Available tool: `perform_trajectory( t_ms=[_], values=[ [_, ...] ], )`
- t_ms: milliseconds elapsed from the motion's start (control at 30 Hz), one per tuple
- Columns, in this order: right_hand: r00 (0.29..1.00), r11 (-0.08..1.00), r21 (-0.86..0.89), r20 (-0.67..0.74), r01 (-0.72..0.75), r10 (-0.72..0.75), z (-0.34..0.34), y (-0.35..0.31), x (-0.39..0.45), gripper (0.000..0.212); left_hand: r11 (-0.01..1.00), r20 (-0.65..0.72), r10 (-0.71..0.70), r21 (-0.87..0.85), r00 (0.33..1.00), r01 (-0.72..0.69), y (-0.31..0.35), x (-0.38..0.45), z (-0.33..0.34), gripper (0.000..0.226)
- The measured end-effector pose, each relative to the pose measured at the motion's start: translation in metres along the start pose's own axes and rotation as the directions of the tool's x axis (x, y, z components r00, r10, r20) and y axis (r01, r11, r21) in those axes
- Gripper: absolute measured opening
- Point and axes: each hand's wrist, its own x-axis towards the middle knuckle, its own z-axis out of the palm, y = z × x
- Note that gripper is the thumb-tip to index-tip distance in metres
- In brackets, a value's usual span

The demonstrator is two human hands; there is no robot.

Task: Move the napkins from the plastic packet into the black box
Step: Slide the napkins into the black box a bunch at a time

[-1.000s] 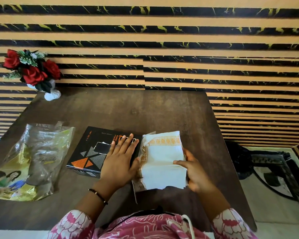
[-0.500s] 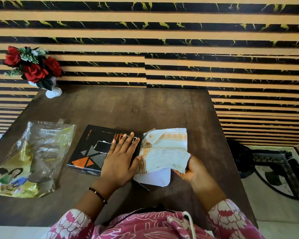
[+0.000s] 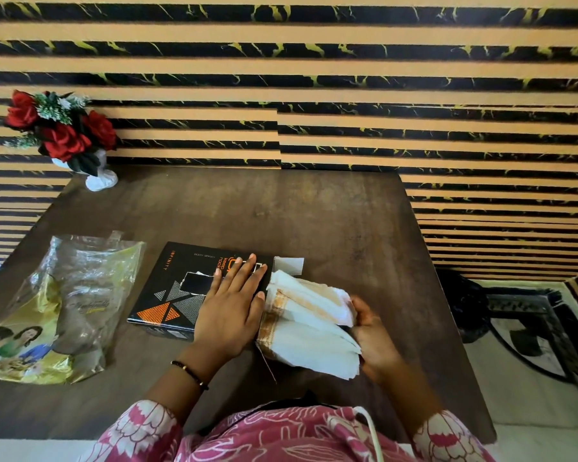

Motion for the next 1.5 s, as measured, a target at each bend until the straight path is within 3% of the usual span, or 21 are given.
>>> perform_trajectory(
  t_ms=[167,300,433,567,733,833,933,1100,1233,1500],
  values=[
    [0.992,0.962,-0.245,0.074,0.116,-0.101,0.002,-0.003,-0.002,0.030,1.000,-0.002,-0.004,0.010,1.000,0.004,0.000,-0.001,0.000,0.064],
    [0.998,0.976,-0.210,0.044,0.056,-0.048,-0.003,0.001,0.006,0.049,1.000,-0.001,-0.012,-0.001,1.000,0.012,0.000,0.000,0.000,0.064],
    [0.991,0.995,-0.027,0.081,-0.100,0.102,-0.009,-0.003,0.015,0.056,1.000,0.007,-0.024,-0.007,1.000,0.024,0.000,0.001,0.000,0.066],
    [0.987,0.990,-0.086,0.107,-0.114,0.123,-0.011,-0.008,0.017,0.063,1.000,0.013,-0.010,0.003,1.000,0.010,0.000,0.000,0.000,0.068],
    [0.982,0.988,-0.094,0.128,-0.126,0.137,-0.009,-0.011,0.018,0.060,0.993,-0.055,-0.094,-0.080,0.994,0.090,0.009,0.004,-0.004,0.070],
    [0.980,0.985,-0.103,0.133,-0.136,0.149,-0.009,-0.012,0.017,0.059,0.985,-0.100,-0.175,-0.014,0.980,0.175,0.019,0.016,-0.007,0.062],
    [0.980,0.984,-0.106,0.124,-0.145,0.158,-0.009,-0.012,0.016,0.059,0.975,-0.055,-0.216,0.049,0.975,0.219,0.028,0.022,-0.007,0.057],
    [0.980,0.981,-0.125,0.107,-0.151,0.165,-0.009,-0.013,0.016,0.054,0.968,0.066,-0.224,0.132,0.972,0.214,0.031,0.019,0.000,0.085],
    [0.978,0.978,-0.121,0.101,-0.168,0.180,-0.008,-0.014,0.016,0.057,0.962,0.113,-0.208,0.203,0.972,0.182,0.031,0.018,0.003,0.092],
    [0.984,0.986,-0.100,0.103,-0.136,0.146,0.004,-0.021,0.011,0.052,0.985,-0.043,-0.109,0.133,0.993,0.114,0.022,0.009,0.009,0.080]
  ],
)
